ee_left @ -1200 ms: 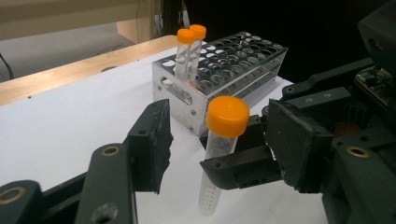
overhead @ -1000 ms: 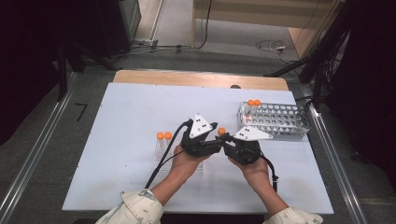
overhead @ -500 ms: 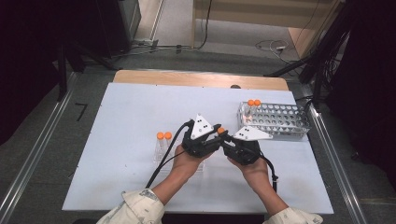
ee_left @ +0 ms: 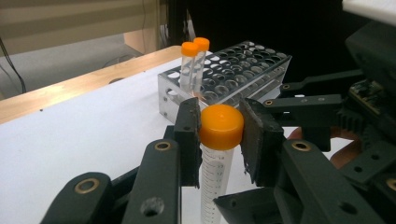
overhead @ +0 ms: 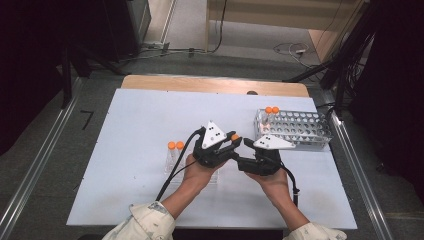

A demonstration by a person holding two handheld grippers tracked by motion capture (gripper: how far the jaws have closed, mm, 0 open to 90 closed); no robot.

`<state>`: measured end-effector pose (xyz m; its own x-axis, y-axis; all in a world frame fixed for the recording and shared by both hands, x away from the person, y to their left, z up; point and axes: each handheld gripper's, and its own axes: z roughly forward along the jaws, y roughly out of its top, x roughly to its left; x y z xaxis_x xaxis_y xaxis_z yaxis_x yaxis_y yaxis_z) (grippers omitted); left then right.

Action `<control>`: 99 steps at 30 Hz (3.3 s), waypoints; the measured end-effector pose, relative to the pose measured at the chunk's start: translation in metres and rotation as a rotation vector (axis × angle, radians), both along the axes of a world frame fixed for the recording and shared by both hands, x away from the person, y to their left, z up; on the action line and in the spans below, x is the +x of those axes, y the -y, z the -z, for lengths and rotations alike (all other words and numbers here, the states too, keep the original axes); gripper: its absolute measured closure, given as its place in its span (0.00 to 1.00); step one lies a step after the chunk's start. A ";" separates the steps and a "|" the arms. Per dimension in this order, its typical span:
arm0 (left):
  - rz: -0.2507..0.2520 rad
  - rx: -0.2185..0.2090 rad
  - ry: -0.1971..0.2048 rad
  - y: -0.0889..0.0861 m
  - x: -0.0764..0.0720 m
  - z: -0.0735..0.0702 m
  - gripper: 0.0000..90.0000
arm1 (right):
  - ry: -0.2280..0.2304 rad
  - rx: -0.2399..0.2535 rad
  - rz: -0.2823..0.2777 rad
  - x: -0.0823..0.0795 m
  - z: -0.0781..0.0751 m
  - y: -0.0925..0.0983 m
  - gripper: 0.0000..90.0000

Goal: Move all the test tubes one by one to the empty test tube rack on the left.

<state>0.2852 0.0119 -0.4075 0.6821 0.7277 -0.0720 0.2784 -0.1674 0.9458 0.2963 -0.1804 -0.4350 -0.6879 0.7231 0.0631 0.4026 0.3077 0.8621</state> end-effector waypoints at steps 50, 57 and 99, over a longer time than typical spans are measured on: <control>-0.195 0.019 -0.034 -0.103 -0.021 -0.013 0.78 | -0.045 0.049 -0.002 0.000 0.008 0.013 0.11; -0.195 0.062 -0.035 -0.099 -0.023 -0.003 0.78 | -0.048 0.049 -0.005 0.000 0.008 0.012 0.11; -0.109 0.024 -0.025 -0.075 -0.043 0.014 0.29 | -0.010 0.044 0.133 0.015 0.006 0.034 0.13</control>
<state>0.2418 0.0873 -0.4210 0.5969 0.7992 -0.0699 0.3196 -0.1569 0.9345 0.3118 -0.2149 -0.4410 -0.5857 0.8040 0.1027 0.4455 0.2135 0.8694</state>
